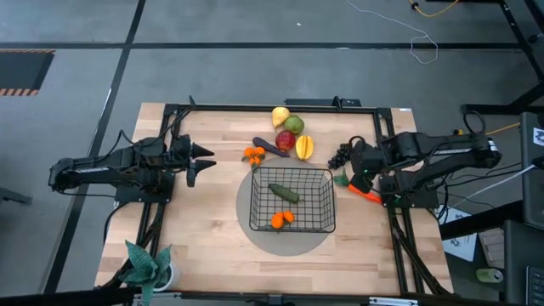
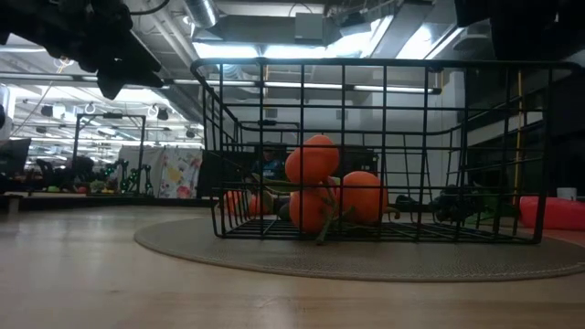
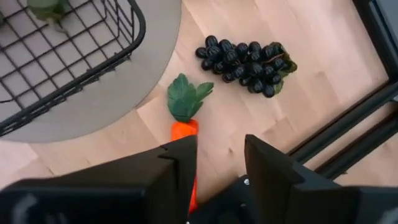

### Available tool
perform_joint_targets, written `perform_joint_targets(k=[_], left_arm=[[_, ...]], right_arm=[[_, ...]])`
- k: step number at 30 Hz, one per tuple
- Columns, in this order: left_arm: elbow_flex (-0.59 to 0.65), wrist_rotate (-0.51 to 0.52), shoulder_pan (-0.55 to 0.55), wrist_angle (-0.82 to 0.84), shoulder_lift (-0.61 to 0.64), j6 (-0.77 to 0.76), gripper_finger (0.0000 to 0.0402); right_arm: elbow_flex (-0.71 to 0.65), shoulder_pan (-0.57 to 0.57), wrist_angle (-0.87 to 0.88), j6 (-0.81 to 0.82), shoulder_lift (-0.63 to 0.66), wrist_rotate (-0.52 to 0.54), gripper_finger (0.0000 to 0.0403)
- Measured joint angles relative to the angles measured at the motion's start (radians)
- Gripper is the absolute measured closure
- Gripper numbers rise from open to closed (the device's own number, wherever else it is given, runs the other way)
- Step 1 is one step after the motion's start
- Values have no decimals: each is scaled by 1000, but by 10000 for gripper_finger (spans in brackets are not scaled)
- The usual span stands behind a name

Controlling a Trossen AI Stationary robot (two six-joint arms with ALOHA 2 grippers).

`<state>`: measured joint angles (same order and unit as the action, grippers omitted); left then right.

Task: Build produce basket
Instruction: Put the carrot into the wire basket

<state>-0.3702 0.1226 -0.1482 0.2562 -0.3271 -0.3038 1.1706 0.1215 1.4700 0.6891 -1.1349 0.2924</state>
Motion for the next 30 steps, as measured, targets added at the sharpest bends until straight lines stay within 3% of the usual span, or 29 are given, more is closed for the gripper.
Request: perform_joint_targets(k=[7,11,14,21,30], left_arm=[[0,0,0,1,0,0,230],[0,0,0,3,0,0,230],[0,7,0,5,0,0,230],[0,43,0,5,0,0,230],[0,52,0,5,0,0,230]], right_arm=[[-2,0,109,63,-20,-2,237],[-30,13,100,70,36,-91,216],[-82,43,87,57,91,-99,208],[-276,100,-121,131,211,-87,207],[-494,112,-386,37,197,-163,207]])
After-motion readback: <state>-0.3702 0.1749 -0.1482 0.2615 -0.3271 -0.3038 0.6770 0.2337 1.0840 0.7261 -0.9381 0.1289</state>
